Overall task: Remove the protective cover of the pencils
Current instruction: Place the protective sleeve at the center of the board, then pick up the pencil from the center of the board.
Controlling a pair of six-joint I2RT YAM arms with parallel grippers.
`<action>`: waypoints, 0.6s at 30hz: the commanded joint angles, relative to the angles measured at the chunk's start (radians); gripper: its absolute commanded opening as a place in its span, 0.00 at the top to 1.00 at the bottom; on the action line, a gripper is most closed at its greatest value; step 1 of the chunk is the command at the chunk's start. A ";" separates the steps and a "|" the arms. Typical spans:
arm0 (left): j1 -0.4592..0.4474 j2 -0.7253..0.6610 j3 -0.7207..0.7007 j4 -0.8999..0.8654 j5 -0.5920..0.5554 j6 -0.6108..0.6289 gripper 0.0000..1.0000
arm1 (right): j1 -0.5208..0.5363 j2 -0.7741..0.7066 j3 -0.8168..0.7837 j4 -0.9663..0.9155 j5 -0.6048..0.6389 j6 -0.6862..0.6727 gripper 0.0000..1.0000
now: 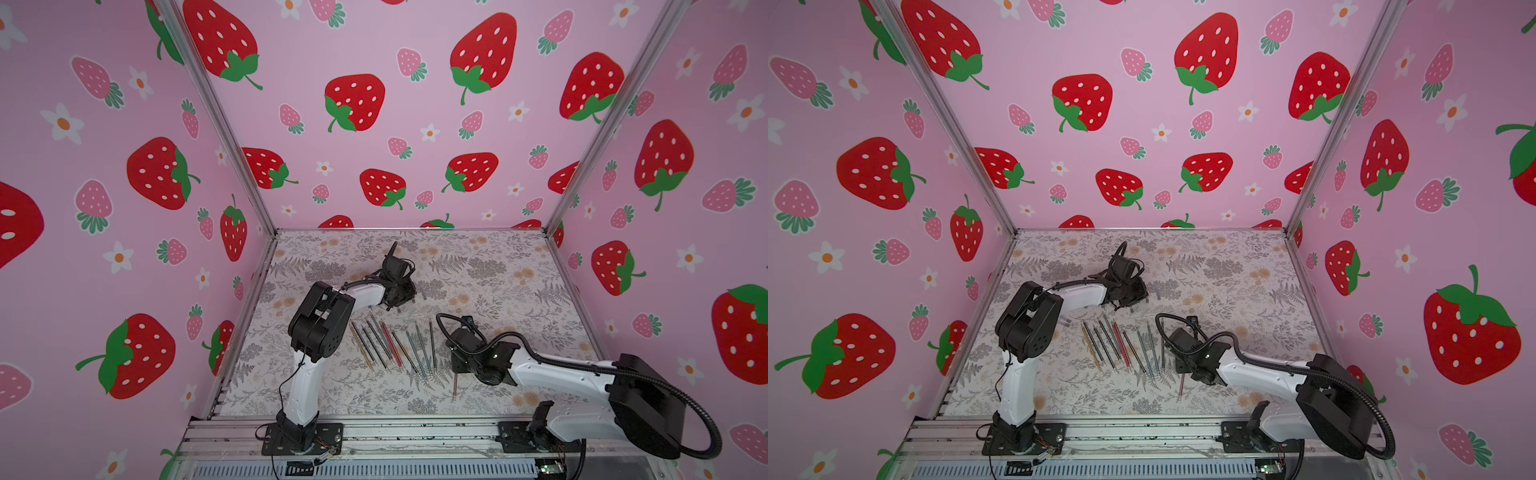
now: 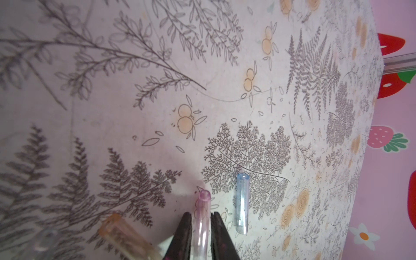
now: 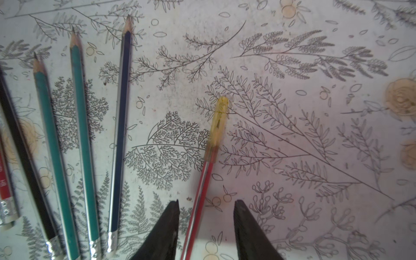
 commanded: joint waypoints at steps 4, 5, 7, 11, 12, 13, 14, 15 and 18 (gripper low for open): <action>-0.004 -0.024 -0.001 -0.021 -0.008 0.003 0.79 | -0.004 0.043 0.007 0.020 -0.022 0.031 0.59; -0.005 -0.029 -0.004 -0.019 -0.009 0.005 0.79 | -0.004 0.049 0.006 0.020 -0.023 0.033 0.59; -0.005 -0.043 -0.016 -0.011 -0.009 0.006 0.79 | -0.003 0.064 0.008 0.021 -0.027 0.039 0.61; -0.005 -0.082 -0.051 0.006 -0.009 0.010 0.79 | -0.004 0.109 0.019 0.020 -0.029 0.051 0.64; -0.005 -0.096 -0.061 0.012 -0.010 0.013 0.79 | -0.004 0.120 0.022 0.020 -0.031 0.050 0.65; -0.005 -0.108 -0.074 0.018 -0.009 0.015 0.78 | -0.004 0.128 0.024 0.020 -0.031 0.051 0.67; -0.005 -0.124 -0.088 0.023 -0.011 0.015 0.78 | -0.004 0.136 0.030 0.021 -0.029 0.051 0.68; -0.005 -0.138 -0.100 0.029 -0.011 0.017 0.78 | -0.004 0.146 0.032 0.020 -0.029 0.053 0.69; -0.004 -0.186 -0.141 0.045 -0.011 0.018 0.78 | -0.003 0.172 0.046 0.021 -0.031 0.053 0.72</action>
